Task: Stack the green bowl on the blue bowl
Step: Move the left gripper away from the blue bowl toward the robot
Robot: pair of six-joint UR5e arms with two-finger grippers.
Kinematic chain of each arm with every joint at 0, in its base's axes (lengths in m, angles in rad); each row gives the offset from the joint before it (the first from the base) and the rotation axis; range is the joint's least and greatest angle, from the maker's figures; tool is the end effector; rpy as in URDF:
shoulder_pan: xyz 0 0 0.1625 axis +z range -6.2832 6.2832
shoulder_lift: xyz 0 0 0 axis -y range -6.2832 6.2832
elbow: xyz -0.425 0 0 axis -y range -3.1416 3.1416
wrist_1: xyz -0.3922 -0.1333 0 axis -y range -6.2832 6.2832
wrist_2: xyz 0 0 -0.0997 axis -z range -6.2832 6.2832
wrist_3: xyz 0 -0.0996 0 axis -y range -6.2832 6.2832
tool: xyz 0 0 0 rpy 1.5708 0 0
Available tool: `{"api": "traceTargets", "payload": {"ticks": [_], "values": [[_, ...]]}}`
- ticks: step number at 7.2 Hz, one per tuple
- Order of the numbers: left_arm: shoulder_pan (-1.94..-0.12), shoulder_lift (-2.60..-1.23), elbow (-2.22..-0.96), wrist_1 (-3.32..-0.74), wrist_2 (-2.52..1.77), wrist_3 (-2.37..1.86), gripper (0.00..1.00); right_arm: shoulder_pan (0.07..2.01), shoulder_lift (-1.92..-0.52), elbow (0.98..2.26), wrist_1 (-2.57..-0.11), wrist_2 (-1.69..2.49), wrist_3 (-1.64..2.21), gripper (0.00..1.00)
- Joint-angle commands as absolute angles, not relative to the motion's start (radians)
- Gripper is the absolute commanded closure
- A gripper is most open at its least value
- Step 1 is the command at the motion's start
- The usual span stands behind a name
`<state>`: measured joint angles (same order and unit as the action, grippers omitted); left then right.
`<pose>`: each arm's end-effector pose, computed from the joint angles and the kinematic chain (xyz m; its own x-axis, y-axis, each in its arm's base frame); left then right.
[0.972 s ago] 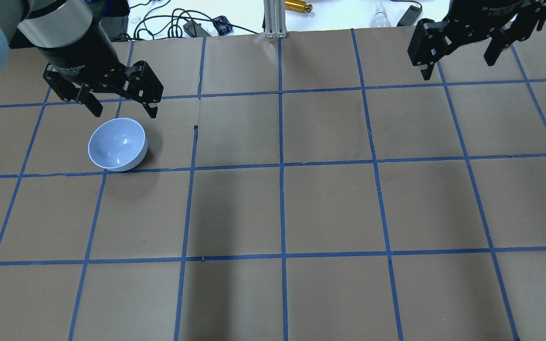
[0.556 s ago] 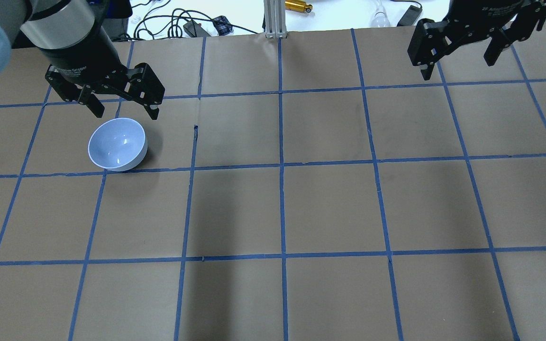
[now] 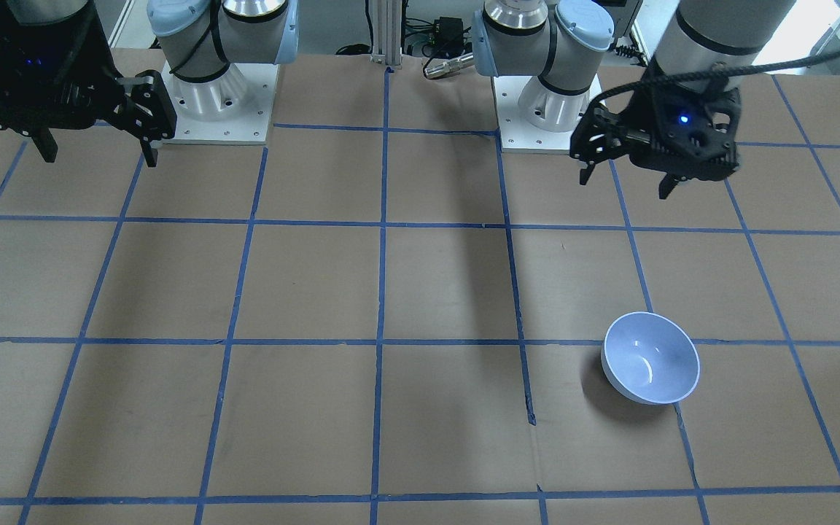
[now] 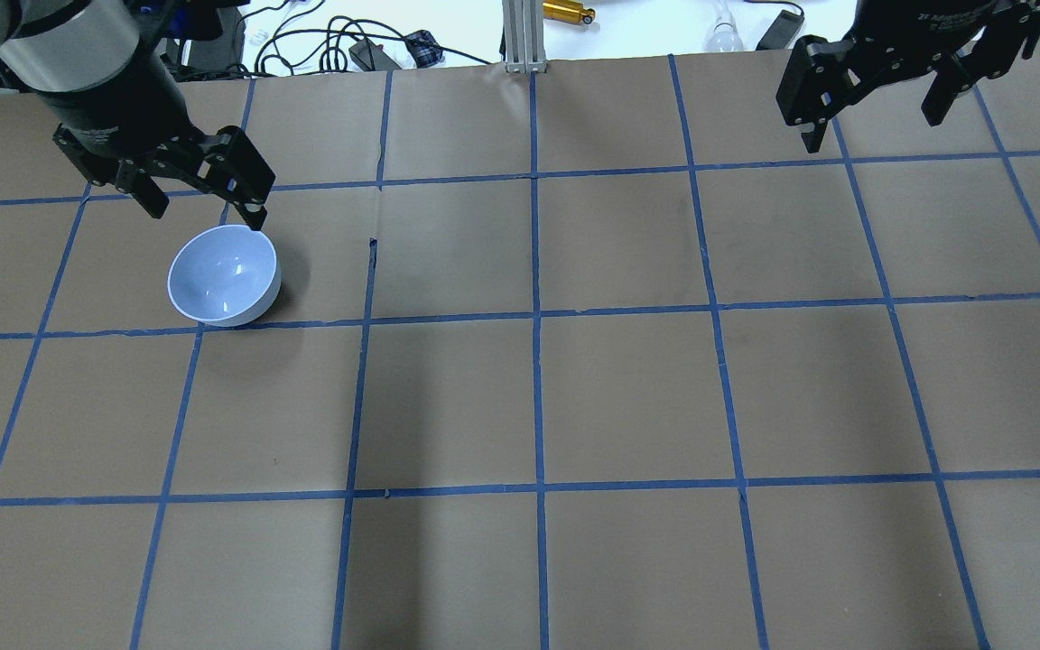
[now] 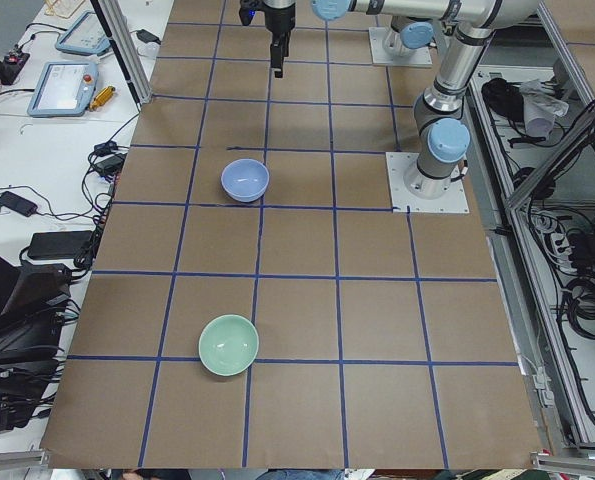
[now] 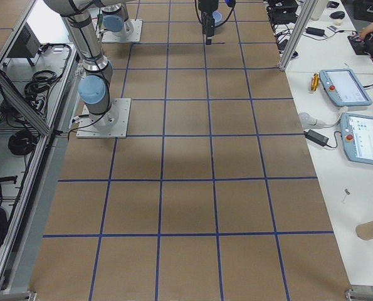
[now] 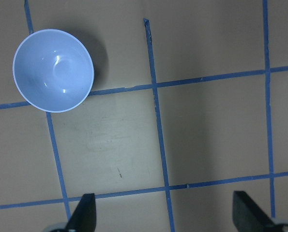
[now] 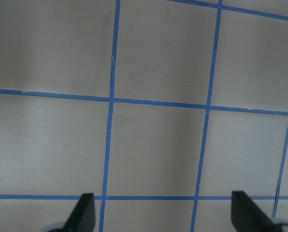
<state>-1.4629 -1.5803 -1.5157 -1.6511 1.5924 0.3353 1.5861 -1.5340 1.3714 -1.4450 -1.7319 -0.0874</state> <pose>-0.0774 -0.5033 0.5024 -0.9741 0.2260 -0.0090 0.2255 0.9734 0.0399 0.1251 -0.5041 0.5561 -0.9819 -0.0964 0.1629 -0.1014 0.9946 -0.0227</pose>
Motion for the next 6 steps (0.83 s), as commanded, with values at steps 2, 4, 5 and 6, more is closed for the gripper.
{"api": "traceTargets", "payload": {"ticks": [2,4,5,6], "values": [[-1.162,-1.600,-1.623,-1.549,1.591,0.814,0.00,1.586,-1.534,1.371,-1.445,-1.732,-0.087,0.00],[-0.983,-1.626,-1.644,-1.517,1.578,1.037,0.00,1.586,-1.534,1.371,-1.445,-1.732,-0.087,0.00],[-0.918,-1.658,-1.640,-1.469,1.566,1.137,0.00,1.586,-1.534,1.371,-1.445,-1.732,-0.087,0.00],[-0.873,-1.695,-1.635,-1.392,1.566,1.260,0.00,1.586,-1.534,1.371,-1.445,-1.732,-0.087,0.00]]}}
